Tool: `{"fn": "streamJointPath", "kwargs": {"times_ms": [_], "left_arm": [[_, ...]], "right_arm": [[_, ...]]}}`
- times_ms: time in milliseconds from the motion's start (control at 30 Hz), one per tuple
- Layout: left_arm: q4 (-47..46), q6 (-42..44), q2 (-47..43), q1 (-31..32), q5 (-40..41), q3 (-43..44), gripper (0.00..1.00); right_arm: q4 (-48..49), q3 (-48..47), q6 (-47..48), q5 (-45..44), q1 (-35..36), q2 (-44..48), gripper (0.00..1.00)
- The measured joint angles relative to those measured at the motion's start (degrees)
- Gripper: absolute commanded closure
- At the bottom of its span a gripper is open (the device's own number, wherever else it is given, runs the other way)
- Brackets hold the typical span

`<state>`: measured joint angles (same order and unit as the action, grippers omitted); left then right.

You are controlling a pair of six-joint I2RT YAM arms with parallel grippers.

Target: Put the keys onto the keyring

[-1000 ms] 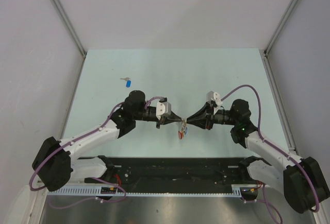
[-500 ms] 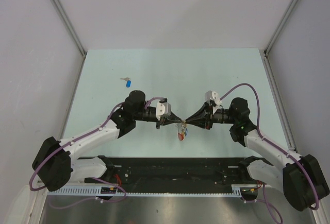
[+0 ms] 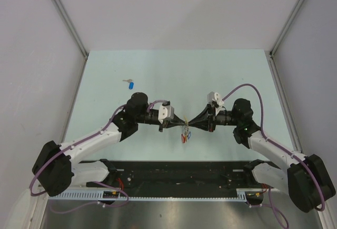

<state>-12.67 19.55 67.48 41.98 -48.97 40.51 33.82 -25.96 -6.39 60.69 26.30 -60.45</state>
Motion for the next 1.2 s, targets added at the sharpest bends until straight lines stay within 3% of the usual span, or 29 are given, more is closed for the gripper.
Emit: {"fn": "streamJointPath", "kwargs": {"times_ms": [700, 1200], "left_arm": [[2.1, 2.0, -1.1, 0.0, -1.3, 0.4, 1.0], [4.3, 3.0, -0.9, 0.0, -2.8, 1.8, 1.0]], "right_arm": [[-0.6, 0.0, -0.6, 1.4, 0.0, -0.5, 0.76], [1.0, -0.7, -1.1, 4.3, 0.2, -1.0, 0.82]]}}
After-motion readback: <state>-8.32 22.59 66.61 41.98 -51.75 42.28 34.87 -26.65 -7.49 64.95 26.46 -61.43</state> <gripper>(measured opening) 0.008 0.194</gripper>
